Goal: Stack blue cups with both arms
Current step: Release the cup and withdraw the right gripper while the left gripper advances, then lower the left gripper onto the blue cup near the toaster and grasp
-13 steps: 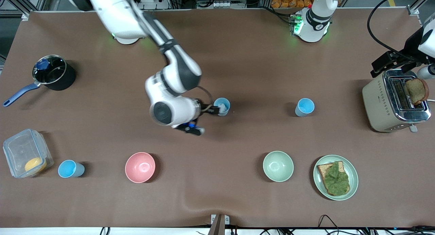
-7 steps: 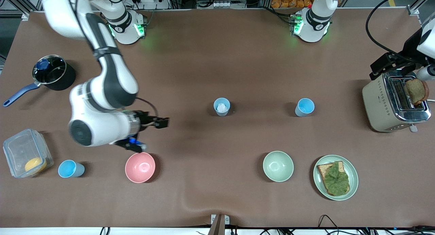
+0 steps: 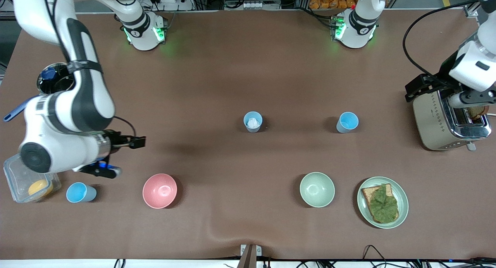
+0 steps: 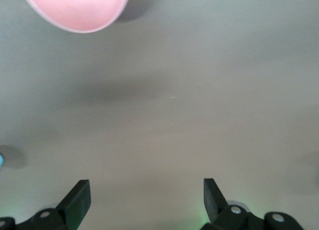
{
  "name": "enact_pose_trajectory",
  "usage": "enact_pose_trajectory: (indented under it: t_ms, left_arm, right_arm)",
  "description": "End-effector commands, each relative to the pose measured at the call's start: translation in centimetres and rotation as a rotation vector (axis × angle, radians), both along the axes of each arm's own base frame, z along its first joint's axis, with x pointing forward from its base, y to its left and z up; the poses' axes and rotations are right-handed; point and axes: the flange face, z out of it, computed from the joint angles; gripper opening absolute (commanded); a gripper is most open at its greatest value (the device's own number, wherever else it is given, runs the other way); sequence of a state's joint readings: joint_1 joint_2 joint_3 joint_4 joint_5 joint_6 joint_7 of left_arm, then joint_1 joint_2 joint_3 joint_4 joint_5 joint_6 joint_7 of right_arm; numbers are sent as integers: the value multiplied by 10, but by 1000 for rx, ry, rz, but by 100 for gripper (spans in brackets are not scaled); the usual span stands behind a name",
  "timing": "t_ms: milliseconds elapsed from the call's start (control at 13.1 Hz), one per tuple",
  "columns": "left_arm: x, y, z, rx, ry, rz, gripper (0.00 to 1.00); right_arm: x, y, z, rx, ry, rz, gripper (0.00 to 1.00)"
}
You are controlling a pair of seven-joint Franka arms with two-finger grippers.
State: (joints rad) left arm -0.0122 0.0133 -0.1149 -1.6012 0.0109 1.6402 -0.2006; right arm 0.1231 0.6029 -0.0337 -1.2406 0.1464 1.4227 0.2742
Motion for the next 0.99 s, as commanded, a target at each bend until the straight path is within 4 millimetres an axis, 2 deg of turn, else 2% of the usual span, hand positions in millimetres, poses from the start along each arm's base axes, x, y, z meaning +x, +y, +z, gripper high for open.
enact_pose_trajectory:
  t_ms: [0, 76, 152, 305, 381, 457, 533, 685, 914]
  left_arm:
    - [11, 6, -10, -13, 18, 16, 100]
    - [14, 7, -18, -18, 26, 16, 100]
    - [13, 1, -33, -9, 41, 5, 100]
    - [12, -18, -75, -1, 53, -32, 100]
    - [10, -15, -100, 1, 68, -26, 100]
    - [6, -13, -114, 5, 94, -26, 100]
    - [3, -12, -118, 7, 105, -29, 100]
    - [3, -19, -136, 4, 118, -38, 100]
    - [-3, -40, -192, -13, 76, -51, 100]
  right_arm:
    - [-6, -34, 23, -34, -17, 48, 100]
    - [-14, -44, 34, -42, -34, 38, 100]
    - [-27, -51, 55, -71, -83, 40, 100]
    - [-57, -58, 85, -127, -171, 61, 100]
    - [-76, -61, 101, -126, -206, 53, 100]
    - [-92, -74, 121, -127, -257, 31, 100]
    - [-104, -84, 139, -123, -291, 7, 100]
    - [-123, -92, 176, -121, -318, 7, 100]
    - [-143, -108, 220, -72, -279, 138, 100]
